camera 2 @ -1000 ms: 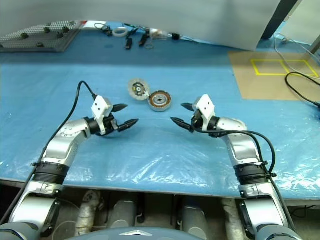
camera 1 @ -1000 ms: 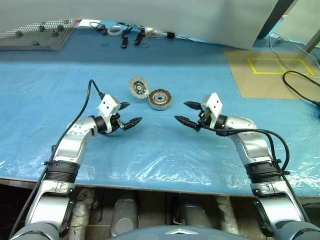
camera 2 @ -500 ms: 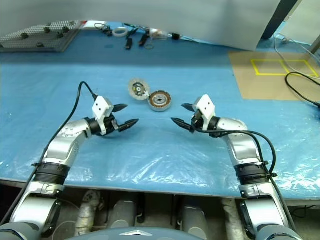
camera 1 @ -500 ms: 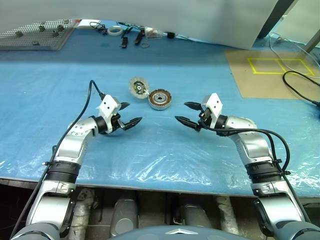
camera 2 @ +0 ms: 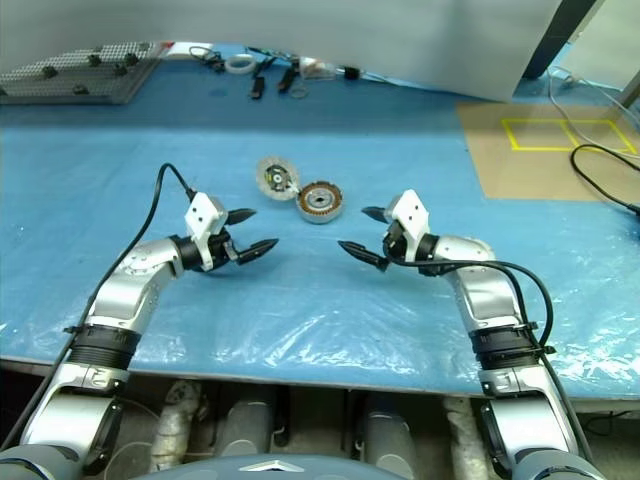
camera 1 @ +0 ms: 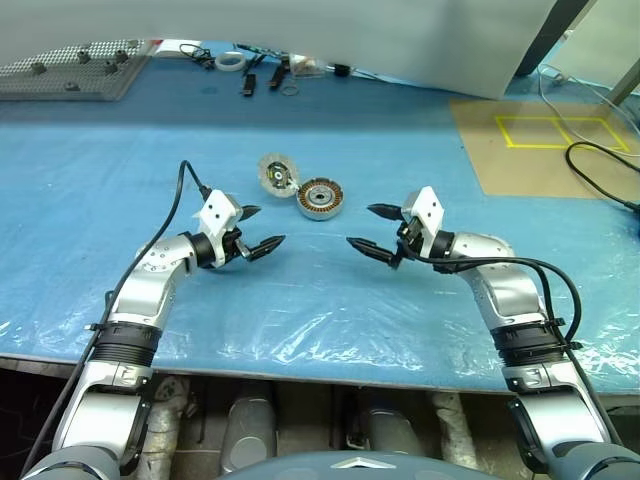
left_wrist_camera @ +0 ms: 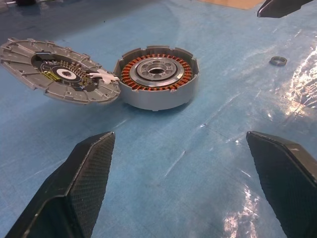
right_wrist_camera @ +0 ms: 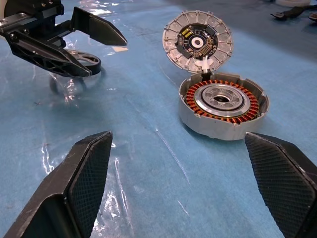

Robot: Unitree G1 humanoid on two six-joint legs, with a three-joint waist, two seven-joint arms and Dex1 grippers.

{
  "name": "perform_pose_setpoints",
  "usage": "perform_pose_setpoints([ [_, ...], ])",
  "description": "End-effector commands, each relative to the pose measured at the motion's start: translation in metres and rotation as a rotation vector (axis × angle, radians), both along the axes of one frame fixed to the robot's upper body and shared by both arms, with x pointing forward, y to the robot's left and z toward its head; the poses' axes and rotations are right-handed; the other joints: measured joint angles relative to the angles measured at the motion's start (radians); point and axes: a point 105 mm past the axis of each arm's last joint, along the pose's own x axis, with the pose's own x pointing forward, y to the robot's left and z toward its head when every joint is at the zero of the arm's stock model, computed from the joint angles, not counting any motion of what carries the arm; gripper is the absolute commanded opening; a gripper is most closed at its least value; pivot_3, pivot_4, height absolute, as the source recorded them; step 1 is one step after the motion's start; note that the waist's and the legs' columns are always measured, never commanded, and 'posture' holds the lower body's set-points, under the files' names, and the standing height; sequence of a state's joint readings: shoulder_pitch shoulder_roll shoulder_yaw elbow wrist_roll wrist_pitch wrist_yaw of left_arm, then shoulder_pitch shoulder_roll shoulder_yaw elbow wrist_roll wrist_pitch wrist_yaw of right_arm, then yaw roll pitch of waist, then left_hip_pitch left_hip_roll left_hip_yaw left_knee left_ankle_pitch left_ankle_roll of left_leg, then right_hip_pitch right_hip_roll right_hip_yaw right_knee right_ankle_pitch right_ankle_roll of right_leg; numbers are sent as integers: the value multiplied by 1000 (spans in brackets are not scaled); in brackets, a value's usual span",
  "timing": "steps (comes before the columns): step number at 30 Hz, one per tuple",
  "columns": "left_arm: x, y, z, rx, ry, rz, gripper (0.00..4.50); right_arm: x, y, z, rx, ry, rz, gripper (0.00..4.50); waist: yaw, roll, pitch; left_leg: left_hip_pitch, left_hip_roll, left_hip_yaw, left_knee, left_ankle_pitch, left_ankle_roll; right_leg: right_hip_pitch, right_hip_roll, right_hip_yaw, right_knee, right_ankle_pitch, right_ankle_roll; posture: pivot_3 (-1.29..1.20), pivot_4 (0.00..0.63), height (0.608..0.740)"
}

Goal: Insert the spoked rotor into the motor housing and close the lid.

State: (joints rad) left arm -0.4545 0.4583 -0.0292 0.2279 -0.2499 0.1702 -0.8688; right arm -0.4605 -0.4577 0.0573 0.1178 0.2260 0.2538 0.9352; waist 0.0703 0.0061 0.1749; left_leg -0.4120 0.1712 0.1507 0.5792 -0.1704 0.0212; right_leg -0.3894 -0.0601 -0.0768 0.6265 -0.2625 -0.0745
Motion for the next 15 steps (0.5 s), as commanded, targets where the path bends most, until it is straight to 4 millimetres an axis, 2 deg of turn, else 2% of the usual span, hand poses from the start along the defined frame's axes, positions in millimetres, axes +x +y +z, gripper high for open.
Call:
perform_pose_setpoints([
  [1, 0, 1, 12, -13, -43, -5, 4500, -1, 5, 18, -2, -65, 30, 4493, 0, 0, 0, 0, 0, 0, 0, 0, 0, 0, 0, 0, 0, 0, 0, 0, 150, 740],
  [11, 0, -1, 14, -17, -47, -18, 4500, 12, 14, 31, -52, -80, 83, 4493, -1, 0, 0, 0, 0, 0, 0, 0, 0, 0, 0, 0, 0, 0, 0, 0, 150, 740],
  [15, -1, -1, 14, -19, -43, -21, 4500, 24, 20, 43, -84, -99, 105, 4493, -1, 0, 0, 0, 0, 0, 0, 0, 0, 0, 0, 0, 0, 0, 0, 0, 150, 740],
])
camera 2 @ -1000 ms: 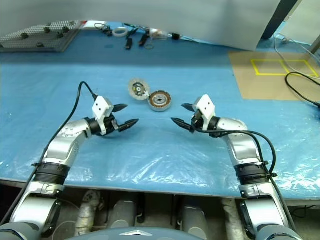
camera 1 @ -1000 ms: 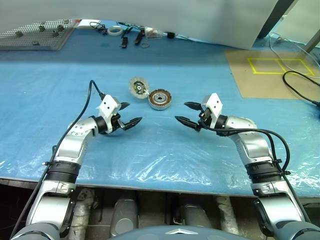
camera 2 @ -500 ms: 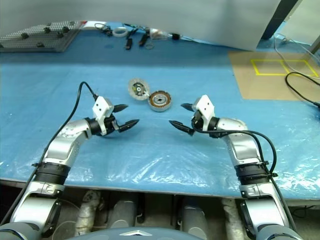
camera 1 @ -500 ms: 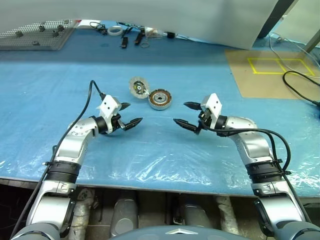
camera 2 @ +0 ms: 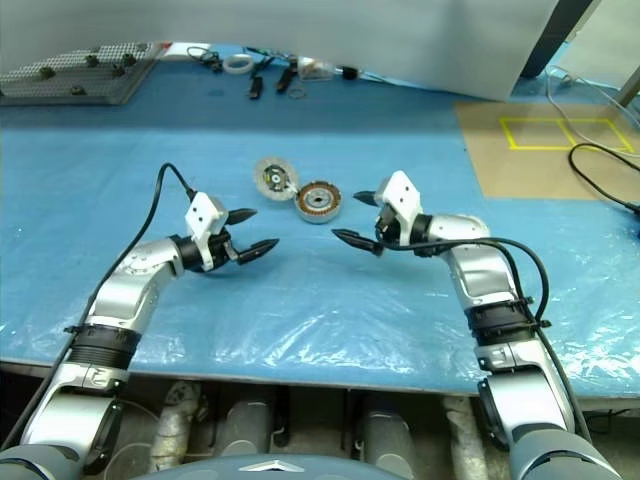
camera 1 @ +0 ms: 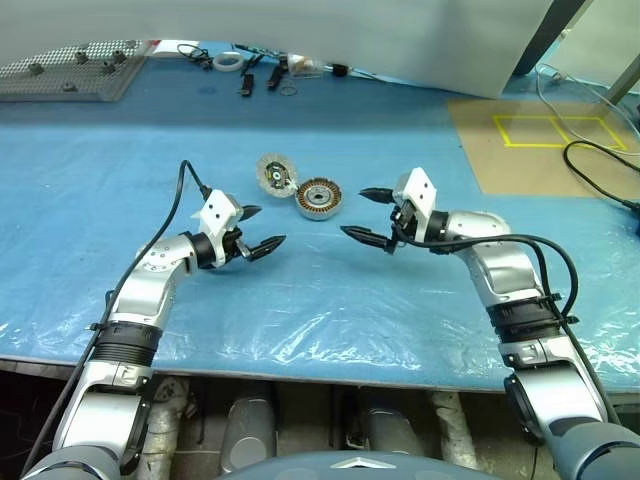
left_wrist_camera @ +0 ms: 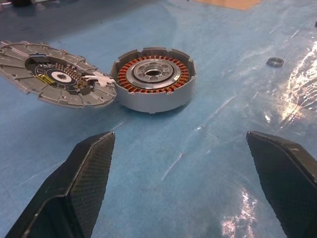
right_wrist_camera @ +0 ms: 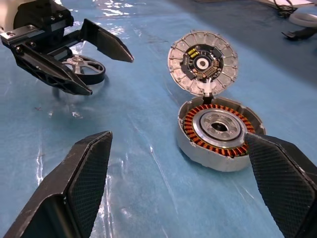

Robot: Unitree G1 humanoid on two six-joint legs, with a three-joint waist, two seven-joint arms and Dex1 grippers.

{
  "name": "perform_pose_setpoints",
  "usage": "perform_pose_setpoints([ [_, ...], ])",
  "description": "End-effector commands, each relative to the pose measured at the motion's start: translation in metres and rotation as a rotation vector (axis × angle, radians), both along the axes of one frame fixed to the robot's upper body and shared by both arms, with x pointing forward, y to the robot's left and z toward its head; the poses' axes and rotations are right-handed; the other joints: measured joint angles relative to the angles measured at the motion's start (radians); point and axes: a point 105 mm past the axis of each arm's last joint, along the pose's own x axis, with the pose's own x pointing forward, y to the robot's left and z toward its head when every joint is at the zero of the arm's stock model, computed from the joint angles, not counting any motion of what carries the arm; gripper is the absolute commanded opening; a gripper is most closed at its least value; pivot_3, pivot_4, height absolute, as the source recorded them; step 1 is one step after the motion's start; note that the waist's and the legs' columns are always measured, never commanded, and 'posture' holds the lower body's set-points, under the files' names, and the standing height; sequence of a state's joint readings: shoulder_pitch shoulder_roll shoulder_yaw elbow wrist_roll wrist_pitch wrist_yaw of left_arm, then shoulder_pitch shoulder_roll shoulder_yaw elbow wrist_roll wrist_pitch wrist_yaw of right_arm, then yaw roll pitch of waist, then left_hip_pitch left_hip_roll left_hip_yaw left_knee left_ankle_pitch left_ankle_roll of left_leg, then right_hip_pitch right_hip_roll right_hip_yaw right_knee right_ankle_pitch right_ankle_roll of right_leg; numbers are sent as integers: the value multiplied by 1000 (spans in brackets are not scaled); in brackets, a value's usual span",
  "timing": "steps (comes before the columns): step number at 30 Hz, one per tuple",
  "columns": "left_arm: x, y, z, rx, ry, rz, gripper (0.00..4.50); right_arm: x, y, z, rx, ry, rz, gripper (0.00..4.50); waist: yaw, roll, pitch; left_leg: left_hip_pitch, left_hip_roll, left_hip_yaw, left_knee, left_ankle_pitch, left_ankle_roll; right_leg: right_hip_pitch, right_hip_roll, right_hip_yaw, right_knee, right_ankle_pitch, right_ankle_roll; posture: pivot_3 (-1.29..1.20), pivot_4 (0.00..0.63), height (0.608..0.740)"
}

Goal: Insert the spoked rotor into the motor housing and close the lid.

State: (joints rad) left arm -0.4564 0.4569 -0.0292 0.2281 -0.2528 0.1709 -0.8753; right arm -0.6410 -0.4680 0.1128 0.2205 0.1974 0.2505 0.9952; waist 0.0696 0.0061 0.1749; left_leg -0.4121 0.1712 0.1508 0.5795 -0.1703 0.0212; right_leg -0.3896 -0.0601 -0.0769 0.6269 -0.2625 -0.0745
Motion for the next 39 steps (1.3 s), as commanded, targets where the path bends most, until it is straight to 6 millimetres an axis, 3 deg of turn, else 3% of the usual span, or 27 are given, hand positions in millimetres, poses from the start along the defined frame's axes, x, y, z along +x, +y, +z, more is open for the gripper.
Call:
perform_pose_setpoints([
  [1, -1, 0, 12, -12, -42, -15, 4500, 10, 6, 18, -22, -46, 22, 4493, 0, 0, 0, 0, 0, 0, 0, 0, 0, 0, 0, 0, 0, 0, 0, 0, 150, 740],
  [6, -2, 0, 13, -15, -42, -15, 4500, 26, 21, 32, -115, -41, 77, 4493, -1, 0, 0, 0, 0, 0, 0, 0, 0, -1, 0, 0, 1, 0, 0, 0, 150, 740],
  [16, -3, -6, 15, -44, -46, -4, 4500, 49, 61, 34, -429, 30, 163, 4493, 0, 0, 0, -9, 0, 0, 5, 0, 0, -12, -1, 0, 13, -2, -3, 0, 150, 740],
  [21, -6, -9, 10, -54, -43, 9, 4500, 63, 62, 30, -539, 83, 82, 4493, -2, 0, 0, -9, 2, 0, 8, 0, 0, -13, 0, 0, 15, -2, -4, 0, 150, 740],
  [27, -10, -9, 4, -72, -33, 33, 4500, 66, 57, 10, -703, 78, 73, 4493, -1, 1, 0, -10, 2, 0, 8, 0, 0, -13, 0, 0, 15, -3, -4, 0, 150, 740],
  [31, -12, -8, 2, -82, -32, 54, 4500, 67, 65, 2, -712, 63, 54, 4493, -3, 1, 1, -10, 2, 0, 8, 0, 0, -14, 0, 0, 16, -3, -4, 0, 150, 740],
  [39, -20, -5, 0, -81, -27, 77, 4500, 69, 78, 5, -742, -19, 55, 4493, -4, 1, 1, -10, 3, 0, 9, 0, 0, -14, 0, 0, 17, -3, -5, 0, 150, 740],
])
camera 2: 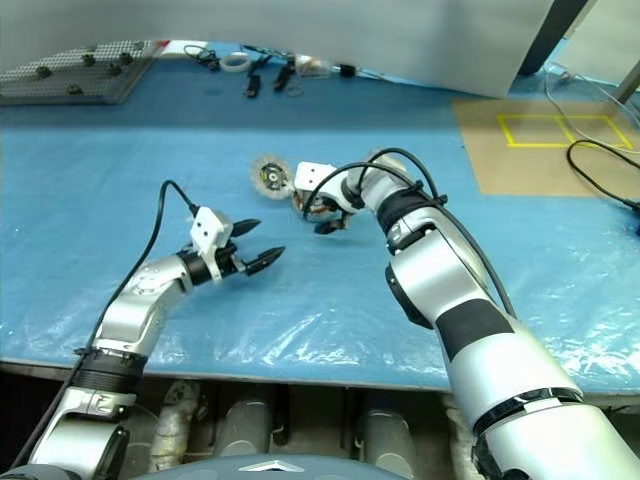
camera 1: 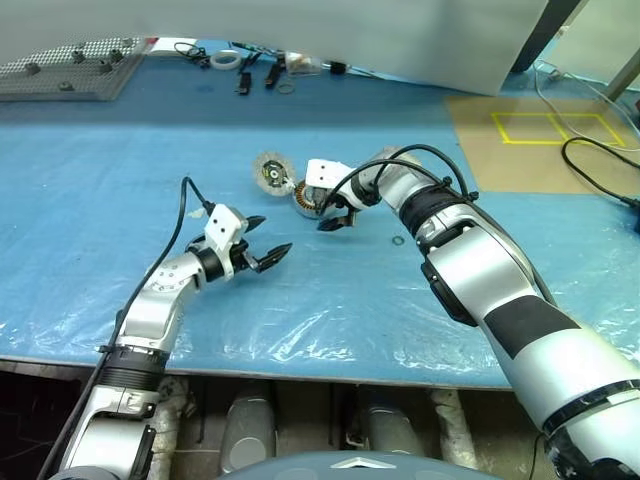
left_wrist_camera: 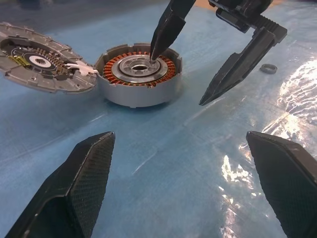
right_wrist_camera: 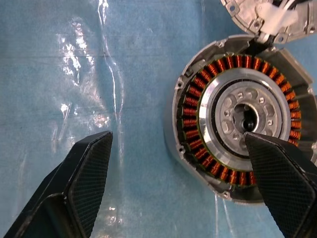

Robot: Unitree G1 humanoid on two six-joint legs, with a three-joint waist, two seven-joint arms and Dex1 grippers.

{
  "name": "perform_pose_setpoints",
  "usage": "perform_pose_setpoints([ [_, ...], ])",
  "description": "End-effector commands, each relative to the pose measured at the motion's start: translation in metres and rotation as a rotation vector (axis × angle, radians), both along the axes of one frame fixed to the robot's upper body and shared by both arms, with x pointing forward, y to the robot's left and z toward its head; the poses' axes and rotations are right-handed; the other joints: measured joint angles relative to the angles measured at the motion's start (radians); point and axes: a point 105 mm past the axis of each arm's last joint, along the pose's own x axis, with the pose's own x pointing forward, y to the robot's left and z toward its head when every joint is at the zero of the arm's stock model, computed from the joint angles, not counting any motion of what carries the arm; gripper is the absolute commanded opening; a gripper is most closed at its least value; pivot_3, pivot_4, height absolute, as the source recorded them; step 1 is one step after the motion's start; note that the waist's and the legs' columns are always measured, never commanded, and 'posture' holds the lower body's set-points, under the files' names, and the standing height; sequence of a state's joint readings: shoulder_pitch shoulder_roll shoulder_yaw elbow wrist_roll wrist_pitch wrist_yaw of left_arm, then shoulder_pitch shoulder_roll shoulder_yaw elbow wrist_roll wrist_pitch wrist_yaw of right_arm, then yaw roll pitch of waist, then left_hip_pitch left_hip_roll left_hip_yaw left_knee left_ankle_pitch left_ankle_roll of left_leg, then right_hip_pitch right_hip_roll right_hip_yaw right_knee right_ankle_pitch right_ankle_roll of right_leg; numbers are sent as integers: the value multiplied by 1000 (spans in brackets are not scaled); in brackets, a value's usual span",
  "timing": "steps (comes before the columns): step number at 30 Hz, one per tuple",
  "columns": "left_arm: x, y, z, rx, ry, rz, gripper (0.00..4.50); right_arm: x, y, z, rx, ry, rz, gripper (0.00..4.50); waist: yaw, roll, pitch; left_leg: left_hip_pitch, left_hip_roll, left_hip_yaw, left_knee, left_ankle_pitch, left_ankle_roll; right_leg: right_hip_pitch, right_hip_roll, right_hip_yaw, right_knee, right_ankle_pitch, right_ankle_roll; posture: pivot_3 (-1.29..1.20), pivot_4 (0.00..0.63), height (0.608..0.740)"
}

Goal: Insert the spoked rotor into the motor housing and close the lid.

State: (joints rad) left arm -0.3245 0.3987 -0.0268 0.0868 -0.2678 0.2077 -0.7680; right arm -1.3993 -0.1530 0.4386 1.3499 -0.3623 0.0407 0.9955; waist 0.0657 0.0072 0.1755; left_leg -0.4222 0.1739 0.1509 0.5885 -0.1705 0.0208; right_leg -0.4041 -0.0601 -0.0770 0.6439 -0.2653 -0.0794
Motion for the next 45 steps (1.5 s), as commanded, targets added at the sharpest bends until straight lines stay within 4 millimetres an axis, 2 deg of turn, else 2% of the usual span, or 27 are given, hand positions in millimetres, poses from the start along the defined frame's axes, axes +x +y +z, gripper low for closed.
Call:
perform_pose_setpoints([
  [1, -3, 4, 14, -11, -48, 13, 4500, 4, 12, 22, 7, -76, 37, 4493, 0, 0, 0, 0, 0, 0, 0, 0, 0, 0, 0, 0, 0, 0, 0, 0, 150, 740],
  [5, -5, 5, 13, -9, -44, 19, 4500, 6, 14, 22, 7, -100, 25, 4493, 1, 0, 0, 0, 0, 0, 0, 0, 0, 0, 0, 0, 0, 0, 0, 0, 150, 740],
  [13, -9, -1, 11, -9, -39, 15, 4500, 11, 3, 1, -30, -115, -64, 4493, 2, 0, 0, 0, 0, 0, 1, 0, -1, 0, 0, 0, 0, 0, 0, 0, 150, 740],
  [19, -10, 1, 10, -11, -35, 27, 4500, 6, 7, -3, -36, -85, -30, 4493, 0, 0, 0, 0, 0, 0, 1, 1, -2, 0, 0, 0, 1, 0, 0, 0, 150, 740],
  [23, -9, 1, 10, -14, -35, 33, 4500, 3, 14, -3, -30, -81, 0, 4493, -2, 0, 0, 1, 0, 0, 1, 1, -2, 0, 0, 1, 1, 0, 0, 0, 150, 740],
  [30, -11, 0, 7, -15, -29, 32, 4500, 3, 29, 10, 15, -106, 30, 4493, -19, 0, 0, 1, 0, 0, 1, 1, -2, 0, 0, 1, 1, 0, 0, 0, 150, 740],
  [39, -14, -1, 5, -11, -17, 27, 4500, 4, 35, 18, 19, -150, 47, 4493, -21, 1, 0, 1, 0, 0, 1, 0, -1, 0, 0, 1, 1, 0, 0, 0, 150, 740],
  [45, -14, -2, 5, -8, -16, 25, 4500, 2, 35, 7, 12, -135, 39, 4493, -21, 1, 0, 1, 0, 0, 2, 0, 0, 0, 0, 1, 1, 0, 0, 0, 150, 740],
])
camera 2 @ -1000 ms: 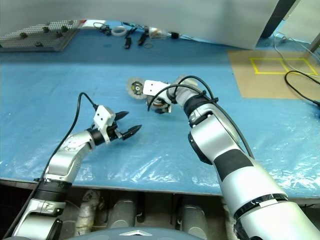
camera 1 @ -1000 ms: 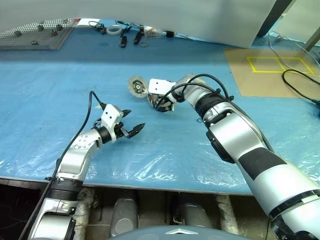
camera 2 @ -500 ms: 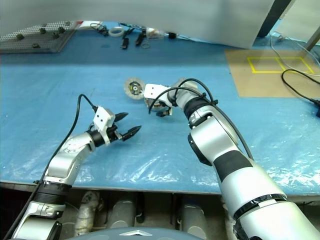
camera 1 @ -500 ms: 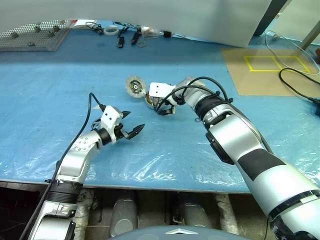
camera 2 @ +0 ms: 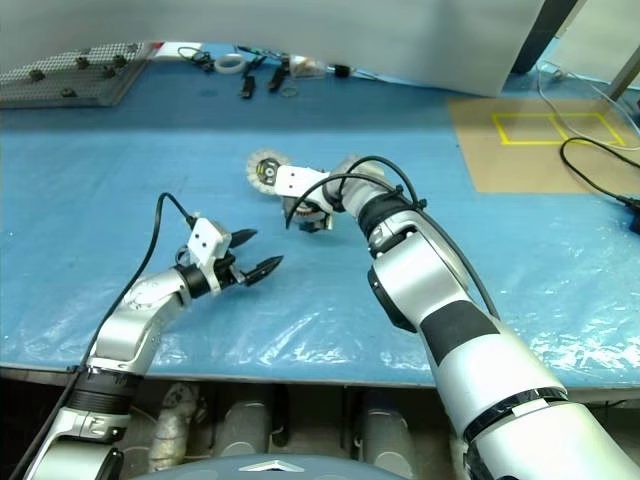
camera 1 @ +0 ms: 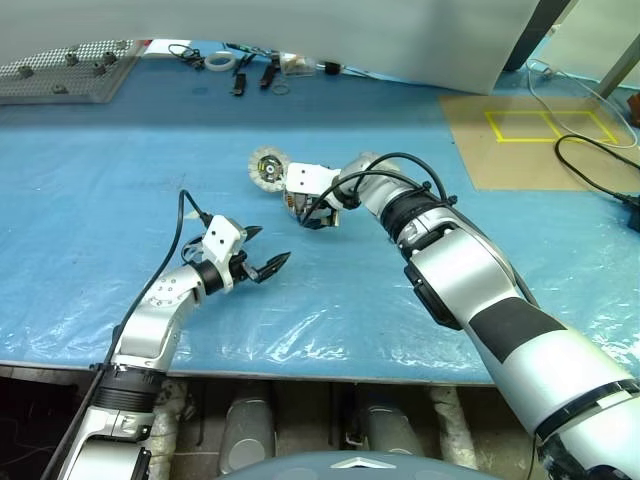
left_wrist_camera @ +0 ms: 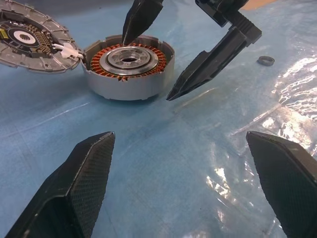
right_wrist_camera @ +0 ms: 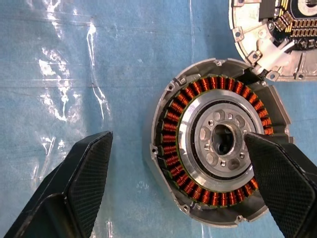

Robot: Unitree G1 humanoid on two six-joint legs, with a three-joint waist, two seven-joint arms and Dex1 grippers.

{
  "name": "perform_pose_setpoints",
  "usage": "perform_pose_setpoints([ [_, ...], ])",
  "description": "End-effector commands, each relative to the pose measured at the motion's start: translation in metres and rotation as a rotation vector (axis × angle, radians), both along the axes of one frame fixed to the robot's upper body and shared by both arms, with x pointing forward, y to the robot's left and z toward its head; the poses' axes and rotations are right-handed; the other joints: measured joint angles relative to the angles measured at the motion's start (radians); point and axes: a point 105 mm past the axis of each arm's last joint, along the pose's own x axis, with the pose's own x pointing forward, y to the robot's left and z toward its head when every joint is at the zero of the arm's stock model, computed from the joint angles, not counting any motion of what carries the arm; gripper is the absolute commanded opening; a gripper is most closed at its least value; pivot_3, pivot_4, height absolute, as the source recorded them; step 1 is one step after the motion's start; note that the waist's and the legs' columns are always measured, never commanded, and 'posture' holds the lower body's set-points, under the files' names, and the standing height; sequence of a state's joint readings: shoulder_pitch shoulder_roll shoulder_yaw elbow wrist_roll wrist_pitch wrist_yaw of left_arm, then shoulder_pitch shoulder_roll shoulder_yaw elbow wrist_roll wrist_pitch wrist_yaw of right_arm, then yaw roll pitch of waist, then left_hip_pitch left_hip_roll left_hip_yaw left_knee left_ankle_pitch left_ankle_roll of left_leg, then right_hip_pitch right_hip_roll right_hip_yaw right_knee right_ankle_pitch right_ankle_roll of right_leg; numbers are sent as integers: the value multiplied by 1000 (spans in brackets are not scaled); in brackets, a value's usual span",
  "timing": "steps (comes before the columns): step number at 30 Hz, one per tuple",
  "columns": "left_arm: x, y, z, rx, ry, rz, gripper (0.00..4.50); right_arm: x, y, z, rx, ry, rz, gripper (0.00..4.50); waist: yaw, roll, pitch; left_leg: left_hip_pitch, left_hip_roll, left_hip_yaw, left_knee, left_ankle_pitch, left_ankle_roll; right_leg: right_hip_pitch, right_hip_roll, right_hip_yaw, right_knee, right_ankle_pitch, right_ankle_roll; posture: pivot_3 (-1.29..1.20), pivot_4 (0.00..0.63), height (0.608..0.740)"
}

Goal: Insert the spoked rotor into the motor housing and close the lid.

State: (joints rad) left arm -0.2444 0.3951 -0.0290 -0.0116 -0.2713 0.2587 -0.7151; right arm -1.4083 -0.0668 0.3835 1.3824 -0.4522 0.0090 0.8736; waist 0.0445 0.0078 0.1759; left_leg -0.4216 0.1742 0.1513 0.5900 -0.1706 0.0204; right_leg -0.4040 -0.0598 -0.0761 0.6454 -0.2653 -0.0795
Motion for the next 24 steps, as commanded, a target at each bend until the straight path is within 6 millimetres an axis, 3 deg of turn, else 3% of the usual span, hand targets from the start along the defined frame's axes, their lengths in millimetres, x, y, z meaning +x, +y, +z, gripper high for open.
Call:
perform_pose_setpoints([
  [1, -1, -3, 13, -6, -47, -14, 4500, 2, 7, 7, 21, -34, 2, 4493, 0, 0, 0, 0, 0, 0, 0, 0, 0, 0, 0, 0, 0, 0, 0, 0, 150, 740],
  [13, -5, -7, 12, -4, -40, -17, 4500, 1, -6, -14, 3, 17, -65, 4493, 1, 0, 0, 0, 0, 0, 1, 0, 0, 0, 0, 0, 1, 0, 0, 0, 150, 740],
  [16, -5, -7, 13, -1, -42, -13, 4500, 0, -4, -13, 10, 20, -56, 3882, 2, 0, 0, 0, 0, 0, 2, 0, 0, 1, 0, 0, 1, 0, 0, 0, 150, 740],
  [22, -2, -8, 14, -3, -47, -8, 4500, 0, 1, -11, -12, 1, -44, 2014, 1, 0, 0, 1, 0, 0, 3, 0, -1, 1, 0, 0, 2, 0, 0, 0, 150, 740],
  [24, -2, -9, 13, -5, -47, -7, 4500, -2, 4, -10, -13, 10, -26, 2014, 0, 0, 0, 3, 0, 0, 3, -1, -1, 2, 0, 1, 3, 0, 0, 0, 150, 740],
])
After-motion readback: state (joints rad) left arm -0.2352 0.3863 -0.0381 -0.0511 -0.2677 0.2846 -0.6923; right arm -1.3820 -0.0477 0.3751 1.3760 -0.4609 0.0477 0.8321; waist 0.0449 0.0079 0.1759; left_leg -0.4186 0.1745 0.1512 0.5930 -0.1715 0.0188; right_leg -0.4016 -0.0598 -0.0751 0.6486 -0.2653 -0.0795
